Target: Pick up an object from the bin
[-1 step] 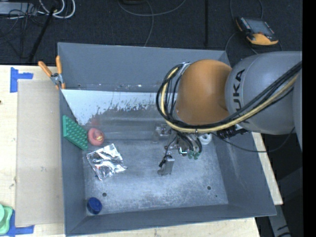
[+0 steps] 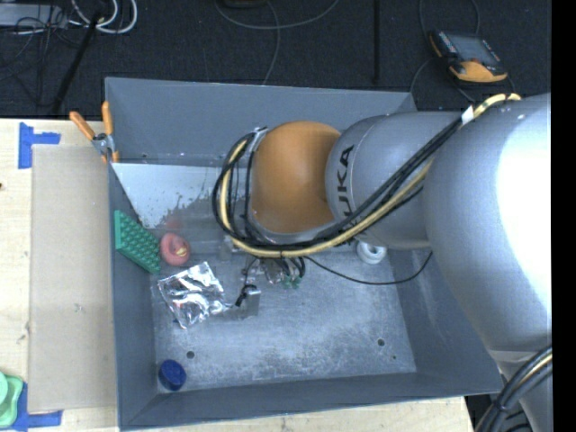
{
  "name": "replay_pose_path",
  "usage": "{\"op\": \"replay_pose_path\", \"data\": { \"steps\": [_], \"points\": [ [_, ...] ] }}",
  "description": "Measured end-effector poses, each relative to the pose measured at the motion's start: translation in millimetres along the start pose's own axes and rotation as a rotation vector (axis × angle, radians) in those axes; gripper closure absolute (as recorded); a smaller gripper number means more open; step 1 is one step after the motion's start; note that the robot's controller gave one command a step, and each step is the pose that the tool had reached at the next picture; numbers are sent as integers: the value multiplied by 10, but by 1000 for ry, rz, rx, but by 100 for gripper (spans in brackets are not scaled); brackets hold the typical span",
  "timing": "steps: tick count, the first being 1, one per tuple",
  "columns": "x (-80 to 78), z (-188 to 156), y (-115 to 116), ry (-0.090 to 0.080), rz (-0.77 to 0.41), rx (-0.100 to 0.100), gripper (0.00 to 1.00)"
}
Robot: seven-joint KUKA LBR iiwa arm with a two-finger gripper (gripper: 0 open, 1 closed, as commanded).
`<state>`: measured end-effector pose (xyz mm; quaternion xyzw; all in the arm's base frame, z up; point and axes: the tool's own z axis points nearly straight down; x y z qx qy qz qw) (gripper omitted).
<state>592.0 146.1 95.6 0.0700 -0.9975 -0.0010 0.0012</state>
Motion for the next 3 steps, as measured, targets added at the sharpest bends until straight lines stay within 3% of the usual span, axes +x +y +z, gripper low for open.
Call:
{"op": "replay_pose_path", "data": {
  "steps": [1, 2, 3],
  "points": [
    [-143, 264, 551, -5, -65, 0, 0],
    [-155, 240, 531, -7, -59, 0, 100],
    [20, -1203, 508, -12, -90, 1, 100]
  ]
}}
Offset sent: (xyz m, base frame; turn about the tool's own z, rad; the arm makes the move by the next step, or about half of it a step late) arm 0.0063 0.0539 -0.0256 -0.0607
